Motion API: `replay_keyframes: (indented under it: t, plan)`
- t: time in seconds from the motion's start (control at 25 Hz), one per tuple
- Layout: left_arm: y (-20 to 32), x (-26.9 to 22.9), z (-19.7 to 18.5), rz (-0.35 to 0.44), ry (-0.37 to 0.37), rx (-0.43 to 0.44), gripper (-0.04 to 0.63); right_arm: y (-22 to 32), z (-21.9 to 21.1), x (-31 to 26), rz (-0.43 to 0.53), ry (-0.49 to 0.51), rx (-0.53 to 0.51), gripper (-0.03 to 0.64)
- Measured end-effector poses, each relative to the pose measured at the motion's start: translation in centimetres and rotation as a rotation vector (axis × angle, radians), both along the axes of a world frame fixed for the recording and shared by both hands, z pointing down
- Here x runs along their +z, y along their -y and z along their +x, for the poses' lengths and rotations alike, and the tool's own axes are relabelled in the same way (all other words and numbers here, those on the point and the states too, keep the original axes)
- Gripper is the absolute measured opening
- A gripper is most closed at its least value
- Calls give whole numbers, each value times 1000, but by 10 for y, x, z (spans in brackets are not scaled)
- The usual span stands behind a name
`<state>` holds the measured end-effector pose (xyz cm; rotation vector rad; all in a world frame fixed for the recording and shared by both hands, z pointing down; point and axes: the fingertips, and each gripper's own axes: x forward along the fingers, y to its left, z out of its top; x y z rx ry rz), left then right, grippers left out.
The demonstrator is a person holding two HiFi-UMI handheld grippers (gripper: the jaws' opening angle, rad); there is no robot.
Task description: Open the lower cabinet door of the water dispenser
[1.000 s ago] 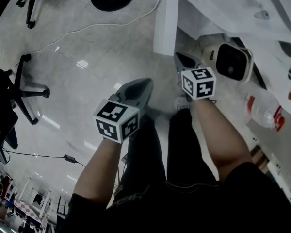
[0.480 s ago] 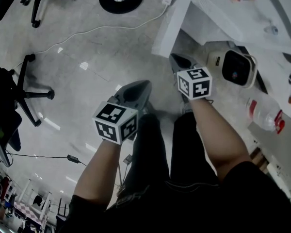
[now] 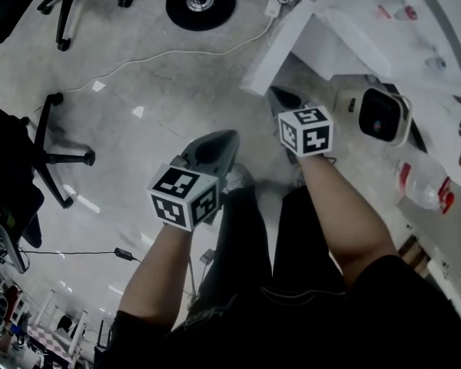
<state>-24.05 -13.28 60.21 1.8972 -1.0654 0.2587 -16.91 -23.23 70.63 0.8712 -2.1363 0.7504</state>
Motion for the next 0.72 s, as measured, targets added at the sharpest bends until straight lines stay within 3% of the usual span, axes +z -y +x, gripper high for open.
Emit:
replay_keyframes:
  t: [0.48,0.72]
  plan:
    - [4,-5,-18,28,4,-14,0,-5,-6,-10,-28,38,45,15]
    - [-12,-18,3,39,3,6,0,-31,13,-39,-18,89,25,15]
